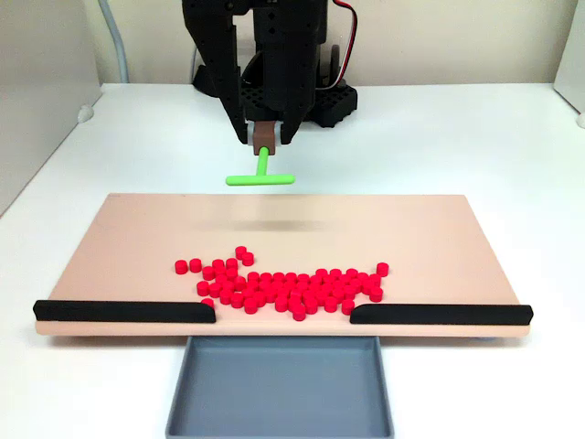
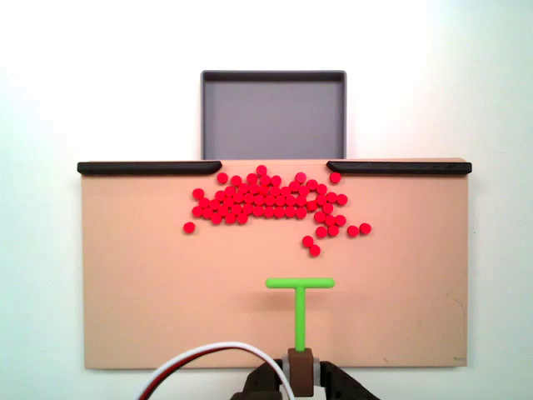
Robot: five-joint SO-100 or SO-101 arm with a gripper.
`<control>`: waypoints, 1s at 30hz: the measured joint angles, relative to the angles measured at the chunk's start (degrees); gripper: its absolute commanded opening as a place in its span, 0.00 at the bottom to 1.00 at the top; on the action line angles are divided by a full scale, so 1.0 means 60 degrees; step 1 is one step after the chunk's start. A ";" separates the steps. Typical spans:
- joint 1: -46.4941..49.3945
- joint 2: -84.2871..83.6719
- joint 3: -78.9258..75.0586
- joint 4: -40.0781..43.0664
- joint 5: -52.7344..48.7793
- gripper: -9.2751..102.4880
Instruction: Gather the bottom side granules
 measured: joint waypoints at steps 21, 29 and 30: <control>0.0937 -0.0249 0.1699 -0.2065 -0.1421 0.08; 0.0981 -0.0015 0.2402 -0.2666 -0.1699 0.08; 0.0981 -0.0015 0.2402 -0.2710 -0.1699 0.08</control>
